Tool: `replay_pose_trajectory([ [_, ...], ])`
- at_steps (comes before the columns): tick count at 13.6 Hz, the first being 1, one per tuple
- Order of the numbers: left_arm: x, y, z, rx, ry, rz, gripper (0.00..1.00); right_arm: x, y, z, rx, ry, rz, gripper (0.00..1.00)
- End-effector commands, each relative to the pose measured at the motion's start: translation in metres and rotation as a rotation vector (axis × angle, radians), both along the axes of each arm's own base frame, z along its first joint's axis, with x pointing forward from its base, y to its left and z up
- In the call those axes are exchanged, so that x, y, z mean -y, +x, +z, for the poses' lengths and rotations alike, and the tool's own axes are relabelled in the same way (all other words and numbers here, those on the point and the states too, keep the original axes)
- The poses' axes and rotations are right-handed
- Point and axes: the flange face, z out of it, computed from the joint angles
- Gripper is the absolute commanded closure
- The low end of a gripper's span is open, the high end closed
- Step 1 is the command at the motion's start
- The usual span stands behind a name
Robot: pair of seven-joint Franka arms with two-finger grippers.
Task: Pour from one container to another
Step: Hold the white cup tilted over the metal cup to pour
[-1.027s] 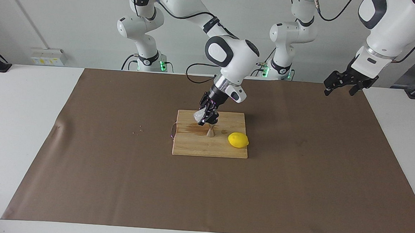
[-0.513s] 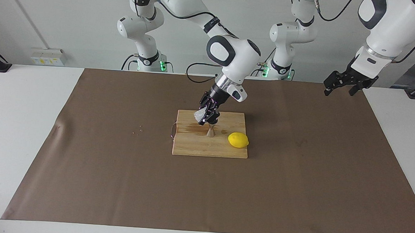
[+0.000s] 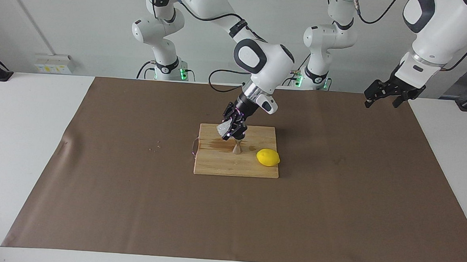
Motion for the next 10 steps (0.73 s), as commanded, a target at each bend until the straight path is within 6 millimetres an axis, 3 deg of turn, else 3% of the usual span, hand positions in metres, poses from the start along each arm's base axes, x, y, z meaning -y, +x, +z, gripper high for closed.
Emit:
replay_pose_trajectory([
  [1,0.002,0.000,-0.002,0.010,-0.007,-0.011,0.00,-0.003,-0.003,0.000,0.001,-0.013,0.017,0.80],
  [5,0.002,0.000,-0.002,0.010,-0.007,-0.011,0.00,-0.004,-0.002,0.002,-0.004,0.042,-0.023,0.79],
  [10,0.002,0.000,-0.002,0.010,-0.007,-0.011,0.00,0.012,0.007,0.012,-0.068,0.166,-0.090,0.79],
])
